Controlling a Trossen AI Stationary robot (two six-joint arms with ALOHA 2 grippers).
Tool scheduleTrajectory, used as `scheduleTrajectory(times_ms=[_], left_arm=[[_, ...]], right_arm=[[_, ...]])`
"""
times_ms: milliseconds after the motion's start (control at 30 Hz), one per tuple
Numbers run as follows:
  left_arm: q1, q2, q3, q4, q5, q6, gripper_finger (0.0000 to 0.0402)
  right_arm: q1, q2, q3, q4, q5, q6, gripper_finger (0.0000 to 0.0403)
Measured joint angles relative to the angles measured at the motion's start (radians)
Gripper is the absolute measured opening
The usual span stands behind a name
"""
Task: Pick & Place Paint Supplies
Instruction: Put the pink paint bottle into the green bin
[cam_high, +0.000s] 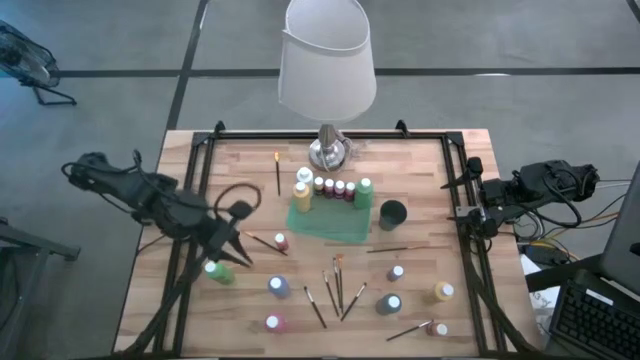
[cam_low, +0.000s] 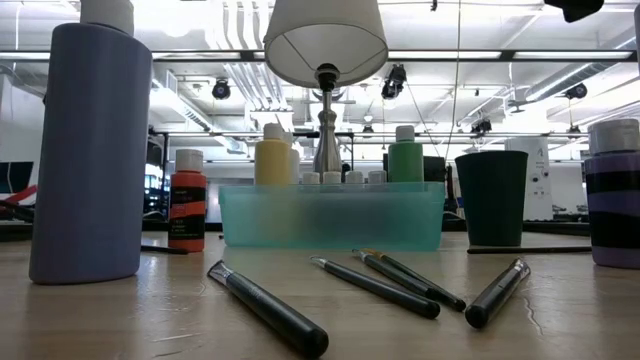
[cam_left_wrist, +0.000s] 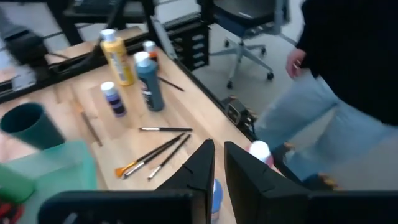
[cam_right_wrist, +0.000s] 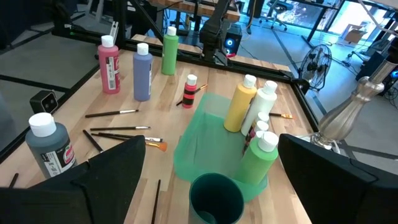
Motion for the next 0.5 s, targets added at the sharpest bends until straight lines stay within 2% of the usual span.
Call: scheduleTrajectory(times_ms=[167, 300, 500], left_arm=[[-0.067, 0.035, 0.000, 0.000, 0.000, 0.096, 0.0038], [-0.093, 0.078, 0.000, 0.018, 0.000, 0.103, 0.0038], [-0.120, 0.150, 0.000, 0.147, 0.027, 0.105, 0.0039]], right_arm=[[0.000, 0.000, 0.000, 0.000, 0.000, 0.000, 0.0364], [0.000, 0.000, 0.000, 0.000, 0.000, 0.000, 0.0364], [0.000, 0.000, 0.000, 0.000, 0.000, 0.000, 0.0364]])
